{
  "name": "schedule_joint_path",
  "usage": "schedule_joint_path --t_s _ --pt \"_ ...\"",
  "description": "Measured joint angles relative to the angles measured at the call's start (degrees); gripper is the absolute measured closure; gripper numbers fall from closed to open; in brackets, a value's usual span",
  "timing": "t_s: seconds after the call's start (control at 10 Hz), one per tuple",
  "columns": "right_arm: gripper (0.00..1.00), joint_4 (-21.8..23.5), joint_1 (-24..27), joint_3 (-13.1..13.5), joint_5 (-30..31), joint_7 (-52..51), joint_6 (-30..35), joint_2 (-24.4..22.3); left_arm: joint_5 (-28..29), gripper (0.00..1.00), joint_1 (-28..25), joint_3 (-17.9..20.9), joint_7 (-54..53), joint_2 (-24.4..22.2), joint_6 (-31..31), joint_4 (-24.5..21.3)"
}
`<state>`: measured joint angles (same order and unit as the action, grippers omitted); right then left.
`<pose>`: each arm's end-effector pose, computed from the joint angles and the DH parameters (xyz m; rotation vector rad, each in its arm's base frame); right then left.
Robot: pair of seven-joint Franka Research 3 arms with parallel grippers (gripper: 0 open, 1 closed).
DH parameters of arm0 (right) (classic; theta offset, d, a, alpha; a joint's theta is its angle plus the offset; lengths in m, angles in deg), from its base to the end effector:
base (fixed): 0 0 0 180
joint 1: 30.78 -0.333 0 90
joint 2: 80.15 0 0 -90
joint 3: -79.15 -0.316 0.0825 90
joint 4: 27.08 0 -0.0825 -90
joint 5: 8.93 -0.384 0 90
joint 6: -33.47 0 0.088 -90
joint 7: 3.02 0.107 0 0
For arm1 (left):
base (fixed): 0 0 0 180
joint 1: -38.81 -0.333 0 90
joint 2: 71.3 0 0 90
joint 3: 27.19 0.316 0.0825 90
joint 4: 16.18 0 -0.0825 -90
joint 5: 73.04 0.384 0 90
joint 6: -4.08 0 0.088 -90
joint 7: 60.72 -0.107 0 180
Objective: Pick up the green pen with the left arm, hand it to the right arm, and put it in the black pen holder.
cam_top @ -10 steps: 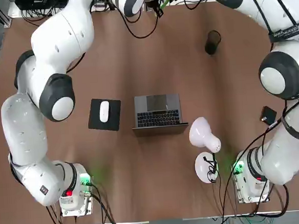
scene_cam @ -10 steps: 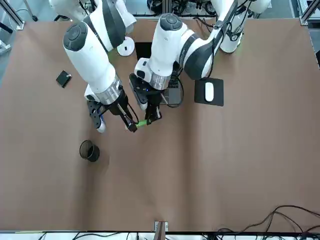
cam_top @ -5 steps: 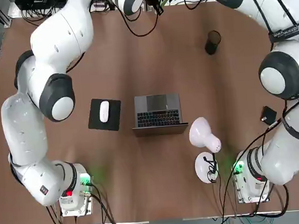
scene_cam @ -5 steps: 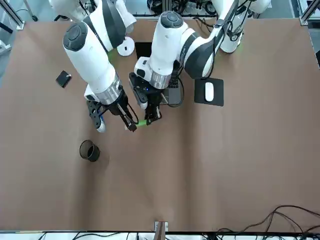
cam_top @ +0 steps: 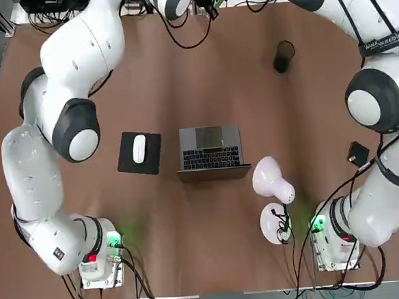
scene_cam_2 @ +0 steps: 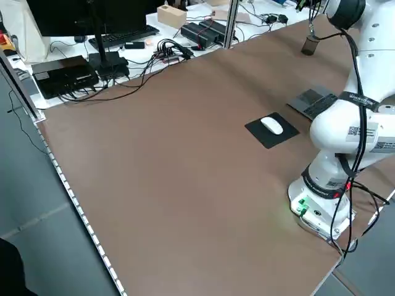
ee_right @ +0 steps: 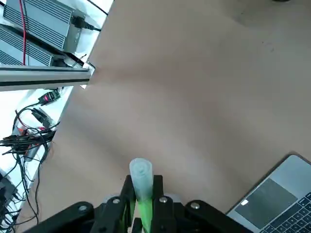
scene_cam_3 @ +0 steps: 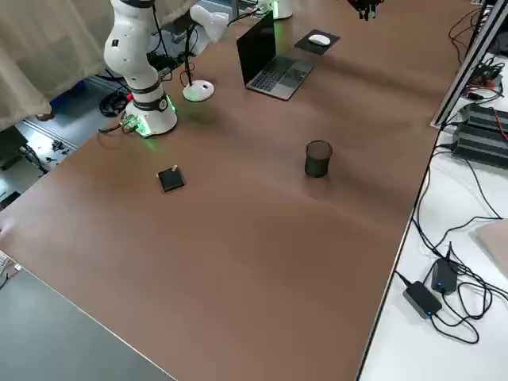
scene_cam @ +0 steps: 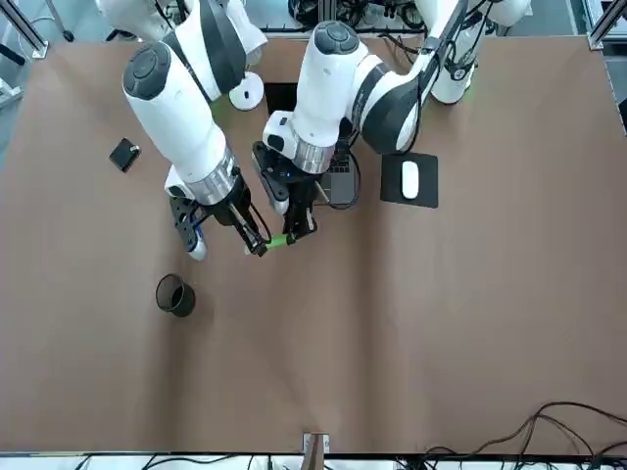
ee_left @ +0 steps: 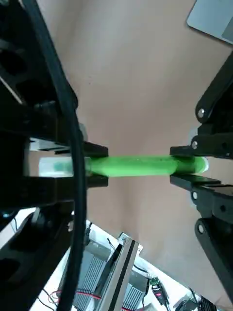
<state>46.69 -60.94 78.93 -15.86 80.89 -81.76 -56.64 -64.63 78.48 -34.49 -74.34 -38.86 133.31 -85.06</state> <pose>0.6090 0.3647 0.5488 -2.4891 1.3104 -0.1002 0.5404 -0.5334 0.5100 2.5509 -1.5378 0.7464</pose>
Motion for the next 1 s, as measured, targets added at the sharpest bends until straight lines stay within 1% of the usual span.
schedule_joint_path --t_s 0.1,0.2,0.4,0.5,0.6,0.7,0.8,1.0 --pt "0.82 -0.28 0.09 0.23 0.01 -1.08 0.0 0.0 0.0 0.76 0.0 -0.04 0.0 -0.17 0.0 0.1" --pt "0.82 -0.53 0.49 0.45 0.02 -3.82 0.0 -0.01 0.0 0.64 0.01 -0.18 0.83 -0.3 0.0 0.18" --pt "0.82 -0.62 2.98 0.84 0.01 -12.91 0.11 0.0 0.0 0.35 -0.18 -0.18 2.58 -1.02 0.0 0.27" --pt "0.82 -0.62 4.79 0.87 -0.03 -19.3 0.14 0.0 -0.06 0.19 -0.47 -0.13 2.77 -1.81 -0.95 0.27" --pt "0.82 -0.61 6.52 0.92 -0.1 -26.45 0.24 0.0 -0.86 0.03 -1.15 0.0 3.33 -2.82 -4.3 0.26" --pt "0.82 -0.59 8.41 0.95 -0.15 -34.14 0.51 0.01 -2.42 0.0 -2.76 0.05 3.53 -3.91 -9.18 0.25" --pt "0.82 -0.56 10.43 0.99 -0.22 -42.27 1.45 0.0 -3.72 0.0 -4.73 0.12 3.54 -4.81 -14.54 0.24" --pt "0.82 -0.41 14.5 1.0 -0.38 -56.86 3.43 0.01 -4.25 0.0 -8.97 0.22 3.62 -6.17 -24.88 0.18"
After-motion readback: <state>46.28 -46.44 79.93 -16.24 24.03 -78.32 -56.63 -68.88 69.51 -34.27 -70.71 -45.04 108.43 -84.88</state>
